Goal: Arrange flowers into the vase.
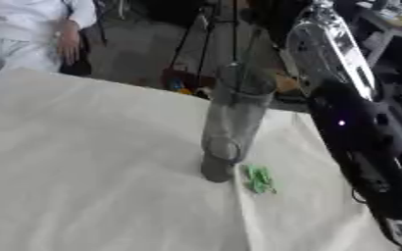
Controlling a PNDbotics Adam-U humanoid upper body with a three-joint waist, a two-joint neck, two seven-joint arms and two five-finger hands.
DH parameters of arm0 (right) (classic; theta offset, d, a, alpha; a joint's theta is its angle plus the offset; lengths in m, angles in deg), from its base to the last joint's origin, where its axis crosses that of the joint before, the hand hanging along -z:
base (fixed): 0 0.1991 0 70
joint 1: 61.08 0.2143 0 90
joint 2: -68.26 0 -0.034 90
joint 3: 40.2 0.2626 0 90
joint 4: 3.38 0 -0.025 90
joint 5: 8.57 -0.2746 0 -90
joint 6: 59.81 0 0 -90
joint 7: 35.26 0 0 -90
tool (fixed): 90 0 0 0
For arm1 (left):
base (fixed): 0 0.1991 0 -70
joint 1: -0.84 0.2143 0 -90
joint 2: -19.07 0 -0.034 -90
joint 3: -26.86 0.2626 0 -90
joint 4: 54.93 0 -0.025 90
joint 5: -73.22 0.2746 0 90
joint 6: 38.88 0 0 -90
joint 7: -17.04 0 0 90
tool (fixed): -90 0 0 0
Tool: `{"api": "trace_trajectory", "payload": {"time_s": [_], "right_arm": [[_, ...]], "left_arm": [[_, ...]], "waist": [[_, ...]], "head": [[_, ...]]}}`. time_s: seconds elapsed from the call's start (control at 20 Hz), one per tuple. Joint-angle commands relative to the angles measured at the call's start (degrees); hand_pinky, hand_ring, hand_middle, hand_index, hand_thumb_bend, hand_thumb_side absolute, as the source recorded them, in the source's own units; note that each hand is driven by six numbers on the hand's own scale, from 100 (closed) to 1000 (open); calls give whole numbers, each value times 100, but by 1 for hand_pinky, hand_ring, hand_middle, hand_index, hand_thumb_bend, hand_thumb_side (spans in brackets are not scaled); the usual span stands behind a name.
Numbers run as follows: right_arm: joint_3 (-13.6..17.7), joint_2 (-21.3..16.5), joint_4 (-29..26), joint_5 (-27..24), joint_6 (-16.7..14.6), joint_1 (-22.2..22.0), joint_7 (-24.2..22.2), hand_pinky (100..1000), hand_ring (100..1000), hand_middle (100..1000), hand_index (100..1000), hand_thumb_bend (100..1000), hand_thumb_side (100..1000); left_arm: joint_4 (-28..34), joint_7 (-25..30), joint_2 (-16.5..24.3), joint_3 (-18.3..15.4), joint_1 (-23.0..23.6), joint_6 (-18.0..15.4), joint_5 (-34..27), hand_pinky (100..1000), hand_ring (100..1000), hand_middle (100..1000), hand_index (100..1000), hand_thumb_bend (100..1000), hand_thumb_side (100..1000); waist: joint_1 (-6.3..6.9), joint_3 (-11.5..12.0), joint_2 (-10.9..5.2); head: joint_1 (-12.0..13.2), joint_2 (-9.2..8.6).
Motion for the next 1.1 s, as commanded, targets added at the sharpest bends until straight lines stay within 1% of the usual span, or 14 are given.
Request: {"api": "trace_trajectory", "payload": {"time_s": [0.05, 0.25, 0.75, 1.05, 1.1], "right_arm": [[-10, -57, -133, 216, 916, 90, 885, 100, 100, 100, 100, 196, 381], [-53, -9, -123, 431, 917, 68, 828, 100, 100, 100, 100, 197, 381], [-131, 85, -90, 778, 923, 17, 693, 100, 100, 100, 100, 203, 379], [-200, 115, -127, 1075, 895, -6, 630, 100, 156, 100, 100, 208, 373], [-212, 122, -135, 1116, 894, -11, 610, 115, 184, 100, 100, 230, 358]], "left_arm": [[68, -8, 40, -29, -94, -12, -22, 886, 902, 863, 955, 100, 1000], [68, -5, 33, -29, -98, -12, -26, 886, 901, 863, 955, 100, 1000], [68, -4, 12, -28, -112, -13, -34, 887, 901, 863, 955, 100, 1000], [68, -1, 4, -26, -120, -12, -38, 887, 900, 863, 955, 100, 1000], [68, 0, 4, -26, -121, -12, -38, 887, 900, 863, 955, 100, 1000]], "waist": [[72, 6, -82], [77, 9, -79], [88, 16, -52], [81, -2, -44], [79, -3, -43]], "head": [[-27, -72], [-36, -88], [-43, -151], [-34, -178], [-31, -185]]}}
